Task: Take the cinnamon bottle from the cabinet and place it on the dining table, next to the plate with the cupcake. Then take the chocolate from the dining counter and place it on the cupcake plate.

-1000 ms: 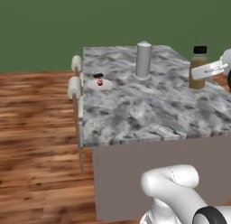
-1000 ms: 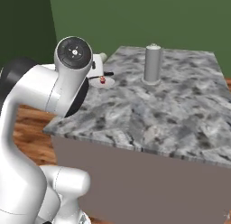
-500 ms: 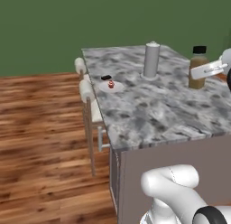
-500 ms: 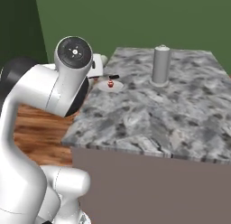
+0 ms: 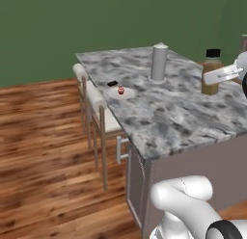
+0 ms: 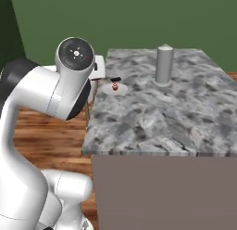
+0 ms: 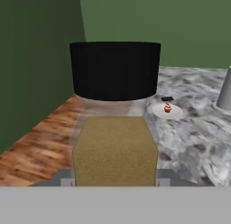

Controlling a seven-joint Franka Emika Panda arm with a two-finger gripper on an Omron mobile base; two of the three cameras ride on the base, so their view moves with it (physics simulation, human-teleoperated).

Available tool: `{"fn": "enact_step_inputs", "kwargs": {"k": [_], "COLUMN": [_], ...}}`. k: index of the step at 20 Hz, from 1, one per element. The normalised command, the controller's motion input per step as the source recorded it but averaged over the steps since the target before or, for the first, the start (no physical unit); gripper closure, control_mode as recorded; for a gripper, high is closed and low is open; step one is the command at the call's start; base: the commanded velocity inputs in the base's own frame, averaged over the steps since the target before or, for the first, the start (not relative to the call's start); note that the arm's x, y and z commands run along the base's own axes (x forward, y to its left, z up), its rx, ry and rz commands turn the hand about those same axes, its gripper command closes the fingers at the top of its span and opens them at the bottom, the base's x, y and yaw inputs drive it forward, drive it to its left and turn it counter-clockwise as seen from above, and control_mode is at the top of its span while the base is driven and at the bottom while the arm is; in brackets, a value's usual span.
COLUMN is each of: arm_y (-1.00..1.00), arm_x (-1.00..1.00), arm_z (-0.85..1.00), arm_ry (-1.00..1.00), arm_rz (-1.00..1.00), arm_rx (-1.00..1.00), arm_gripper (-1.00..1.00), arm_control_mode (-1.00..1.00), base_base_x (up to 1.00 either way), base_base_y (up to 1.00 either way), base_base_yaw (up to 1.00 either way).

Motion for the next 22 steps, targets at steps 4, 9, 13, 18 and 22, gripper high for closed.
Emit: {"fn": "enact_step_inputs", "kwargs": {"k": [4, 9, 13, 18, 22], "arm_y": [0.00, 0.00, 0.00, 0.00, 0.00], "arm_x": [0.00, 0.00, 0.00, 0.00, 0.00], "arm_z": [0.00, 0.00, 0.00, 0.00, 0.00], "arm_ry": [0.00, 0.00, 0.00, 0.00, 0.00], "arm_rz": [0.00, 0.00, 0.00, 0.00, 0.00], "arm_rx": [0.00, 0.00, 0.00, 0.00, 0.00], "arm_gripper": [1.00, 1.00, 1.00, 1.00, 1.00], "arm_control_mode": [1.00, 1.00, 1.00, 1.00, 1.00], "base_base_x": [0.24, 0.23, 0.23, 0.23, 0.23], "base_base_y": [0.67, 0.70, 0.68, 0.69, 0.69], "base_base_yaw": [-0.30, -0.28, -0.29, -0.28, -0.29]}}
